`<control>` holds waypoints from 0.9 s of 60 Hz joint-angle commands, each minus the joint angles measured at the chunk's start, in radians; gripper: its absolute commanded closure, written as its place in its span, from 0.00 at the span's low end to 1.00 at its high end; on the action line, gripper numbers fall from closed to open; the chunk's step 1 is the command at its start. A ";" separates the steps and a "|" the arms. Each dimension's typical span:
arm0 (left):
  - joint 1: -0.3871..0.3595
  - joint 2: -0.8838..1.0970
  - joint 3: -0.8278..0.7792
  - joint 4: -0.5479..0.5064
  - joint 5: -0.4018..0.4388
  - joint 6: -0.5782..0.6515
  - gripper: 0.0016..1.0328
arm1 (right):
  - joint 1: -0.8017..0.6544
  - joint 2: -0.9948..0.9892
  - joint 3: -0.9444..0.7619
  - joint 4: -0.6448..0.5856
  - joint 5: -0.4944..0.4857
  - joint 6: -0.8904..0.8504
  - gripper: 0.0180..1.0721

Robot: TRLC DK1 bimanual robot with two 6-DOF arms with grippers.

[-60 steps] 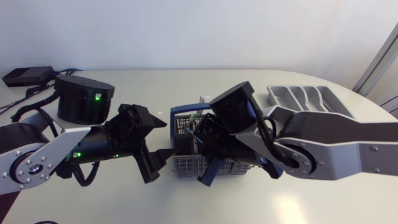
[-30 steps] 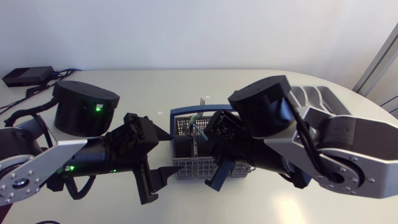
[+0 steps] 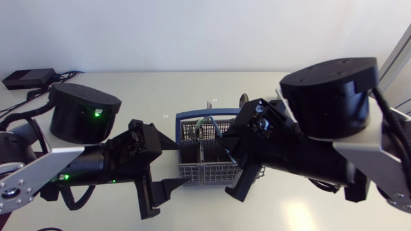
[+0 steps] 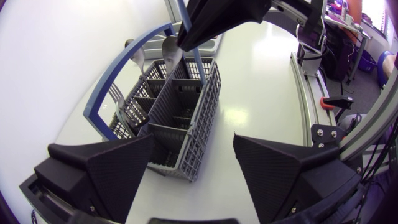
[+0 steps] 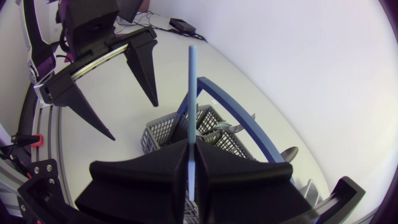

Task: Sort the cutlery from the basket into the organizer compartments.

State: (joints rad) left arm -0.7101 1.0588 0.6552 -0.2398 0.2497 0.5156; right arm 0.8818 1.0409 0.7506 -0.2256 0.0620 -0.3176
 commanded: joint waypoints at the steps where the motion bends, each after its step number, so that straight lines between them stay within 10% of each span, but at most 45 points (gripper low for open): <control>1: -0.008 -0.019 0.020 -0.010 0.005 -0.019 0.15 | -0.009 -0.045 0.004 -0.026 -0.031 0.031 0.94; 29: 0.009 -0.017 0.021 -0.010 0.005 -0.019 0.15 | -0.458 -0.188 0.101 -0.262 -0.171 0.081 0.94; 54: 0.035 0.000 0.029 -0.027 0.003 -0.015 0.15 | -0.998 0.249 0.276 -0.308 -0.294 0.035 0.94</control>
State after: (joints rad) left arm -0.6857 1.0500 0.6579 -0.2543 0.2497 0.5156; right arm -0.0792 1.2034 0.9825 -0.5217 -0.2249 -0.2665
